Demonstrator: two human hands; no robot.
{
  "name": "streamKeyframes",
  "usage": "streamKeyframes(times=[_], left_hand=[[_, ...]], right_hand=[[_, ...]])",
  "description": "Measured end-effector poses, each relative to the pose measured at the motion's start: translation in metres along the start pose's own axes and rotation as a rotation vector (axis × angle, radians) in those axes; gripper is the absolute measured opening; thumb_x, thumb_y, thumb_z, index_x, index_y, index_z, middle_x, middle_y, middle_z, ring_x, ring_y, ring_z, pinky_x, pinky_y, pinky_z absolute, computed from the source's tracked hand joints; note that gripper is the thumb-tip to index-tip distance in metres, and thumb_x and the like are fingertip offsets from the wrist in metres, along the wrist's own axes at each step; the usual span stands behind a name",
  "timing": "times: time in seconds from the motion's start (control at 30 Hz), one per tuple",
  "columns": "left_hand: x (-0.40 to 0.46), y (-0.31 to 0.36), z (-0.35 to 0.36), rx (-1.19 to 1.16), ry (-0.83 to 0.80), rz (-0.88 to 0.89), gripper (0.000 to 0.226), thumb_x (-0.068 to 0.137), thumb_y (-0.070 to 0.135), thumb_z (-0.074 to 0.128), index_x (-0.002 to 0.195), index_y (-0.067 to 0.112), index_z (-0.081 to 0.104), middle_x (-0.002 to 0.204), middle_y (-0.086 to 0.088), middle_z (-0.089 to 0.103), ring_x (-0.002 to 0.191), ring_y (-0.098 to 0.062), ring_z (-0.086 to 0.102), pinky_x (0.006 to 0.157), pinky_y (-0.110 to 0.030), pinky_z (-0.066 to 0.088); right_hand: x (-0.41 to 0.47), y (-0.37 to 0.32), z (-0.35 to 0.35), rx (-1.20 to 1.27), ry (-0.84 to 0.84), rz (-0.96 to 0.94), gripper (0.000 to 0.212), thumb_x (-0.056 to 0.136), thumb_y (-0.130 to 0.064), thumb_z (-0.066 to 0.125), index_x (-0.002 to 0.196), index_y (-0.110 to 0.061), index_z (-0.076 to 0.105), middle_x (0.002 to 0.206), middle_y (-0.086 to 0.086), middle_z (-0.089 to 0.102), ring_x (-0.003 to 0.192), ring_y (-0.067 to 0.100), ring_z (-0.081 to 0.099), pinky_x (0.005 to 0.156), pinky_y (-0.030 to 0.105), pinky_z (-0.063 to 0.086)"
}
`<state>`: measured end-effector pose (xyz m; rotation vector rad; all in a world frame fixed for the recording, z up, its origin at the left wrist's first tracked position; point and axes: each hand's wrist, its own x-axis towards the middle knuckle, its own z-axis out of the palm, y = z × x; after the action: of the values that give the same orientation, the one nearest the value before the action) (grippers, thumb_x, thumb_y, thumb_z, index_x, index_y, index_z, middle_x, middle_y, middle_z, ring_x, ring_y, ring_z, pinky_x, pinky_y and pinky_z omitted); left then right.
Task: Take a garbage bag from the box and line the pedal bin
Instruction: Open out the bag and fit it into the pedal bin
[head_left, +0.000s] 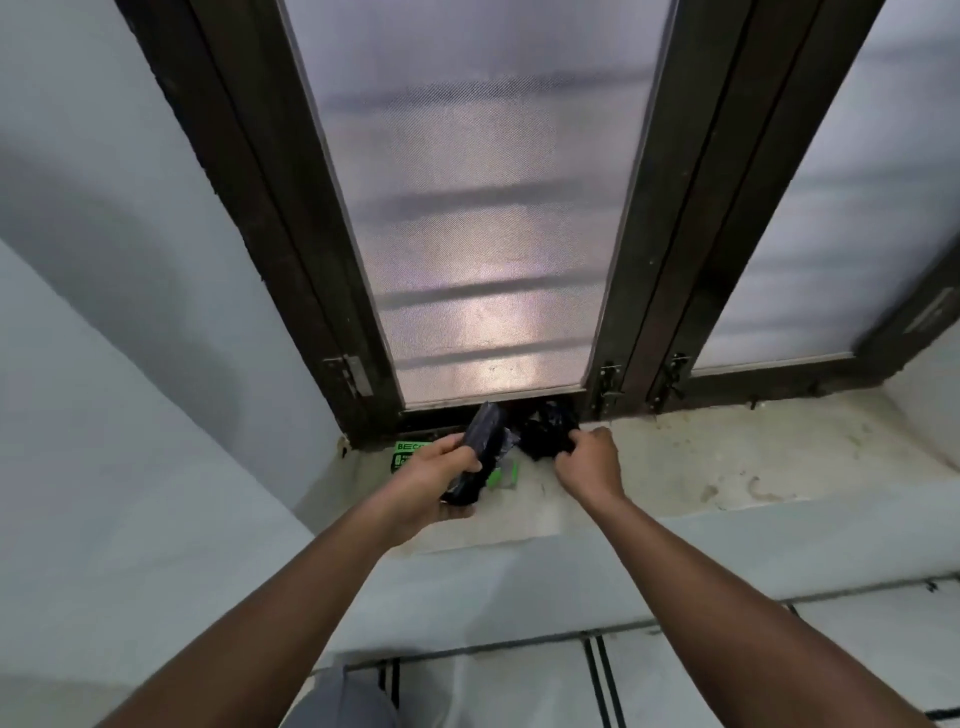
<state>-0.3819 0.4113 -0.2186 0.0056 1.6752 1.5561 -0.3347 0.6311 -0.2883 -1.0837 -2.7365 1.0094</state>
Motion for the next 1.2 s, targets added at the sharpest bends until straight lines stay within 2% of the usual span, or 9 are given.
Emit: streamKeyframes(times=[0.1,0.23,0.47,0.57,0.67,0.8,0.9,1.03,1.2], left_hand=[[0.002,-0.004,0.001,0.046,0.024,0.012,0.03,0.095,0.022,0.067,0.124,0.028,0.072,0.108,-0.011,0.067,0.086,-0.025,0.062,0.062,-0.031,0.051],[0.005,-0.003,0.01,0.022,-0.007,0.014,0.038,0.094,0.014,0.066,0.126,0.033,0.071,0.108,-0.008,0.063,0.079,-0.021,0.054,0.054,-0.026,0.042],[0.005,0.005,0.034,-0.143,-0.101,-0.033,0.031,0.096,0.025,0.059,0.122,0.027,0.076,0.098,0.0,0.064,0.063,-0.013,0.049,0.056,-0.021,0.037],[0.004,0.01,0.045,-0.177,-0.093,-0.022,0.027,0.097,0.024,0.063,0.121,0.024,0.077,0.099,-0.001,0.065,0.063,-0.013,0.048,0.059,-0.022,0.039],[0.004,0.012,0.052,-0.213,-0.046,0.016,0.031,0.092,0.012,0.07,0.123,0.017,0.074,0.108,-0.008,0.064,0.065,-0.013,0.049,0.061,-0.022,0.045],[0.006,0.009,0.056,-0.249,0.042,0.029,0.034,0.086,-0.001,0.075,0.119,0.005,0.069,0.103,-0.009,0.064,0.079,-0.015,0.056,0.068,-0.023,0.051],[0.008,0.006,0.055,-0.26,0.045,0.08,0.036,0.083,-0.015,0.07,0.112,0.005,0.067,0.101,-0.011,0.066,0.088,-0.018,0.064,0.075,-0.025,0.055],[0.005,0.007,0.052,-0.238,-0.066,0.155,0.044,0.082,-0.025,0.064,0.11,0.008,0.068,0.103,-0.015,0.067,0.097,-0.026,0.07,0.081,-0.028,0.059],[0.004,0.019,0.05,-0.06,-0.108,0.188,0.058,0.078,-0.024,0.07,0.125,0.011,0.068,0.109,-0.017,0.075,0.103,-0.03,0.074,0.091,-0.04,0.061]], right_hand=[[0.004,0.009,-0.003,0.065,-0.06,0.073,0.031,0.092,-0.018,0.056,0.116,-0.004,0.068,0.119,0.02,0.066,0.104,0.037,0.064,0.079,0.033,0.052],[-0.002,0.016,-0.016,0.299,-0.053,0.207,0.042,0.09,-0.02,0.068,0.126,-0.009,0.05,0.11,0.013,0.065,0.08,0.023,0.06,0.054,0.025,0.04],[-0.028,0.026,-0.031,0.606,0.121,0.169,0.015,0.087,-0.021,0.059,0.093,-0.03,0.069,0.103,0.009,0.07,0.067,0.017,0.073,0.065,0.035,0.064],[-0.031,0.019,-0.04,0.863,-0.048,0.219,0.019,0.094,-0.011,0.057,0.1,-0.019,0.073,0.097,0.009,0.076,0.08,0.021,0.077,0.068,0.029,0.063],[-0.027,0.018,-0.046,1.028,-0.298,0.277,0.03,0.099,-0.009,0.05,0.123,-0.016,0.066,0.118,0.017,0.071,0.105,0.031,0.073,0.078,0.031,0.061],[-0.03,0.028,-0.054,1.061,-0.344,0.299,0.033,0.1,-0.01,0.051,0.132,-0.008,0.061,0.11,0.011,0.069,0.102,0.024,0.069,0.099,0.038,0.056],[-0.034,0.027,-0.061,1.094,-0.296,0.267,0.032,0.097,-0.028,0.062,0.121,-0.008,0.069,0.108,0.01,0.073,0.096,0.023,0.071,0.088,0.039,0.059],[-0.039,0.015,-0.074,0.932,-0.531,0.025,0.047,0.093,-0.055,0.062,0.129,-0.025,0.065,0.128,-0.004,0.066,0.119,0.017,0.063,0.102,0.044,0.051],[-0.043,0.0,-0.084,0.736,-0.704,-0.251,0.04,0.094,-0.036,0.071,0.133,-0.03,0.062,0.114,0.004,0.073,0.099,0.022,0.072,0.087,0.04,0.056]])
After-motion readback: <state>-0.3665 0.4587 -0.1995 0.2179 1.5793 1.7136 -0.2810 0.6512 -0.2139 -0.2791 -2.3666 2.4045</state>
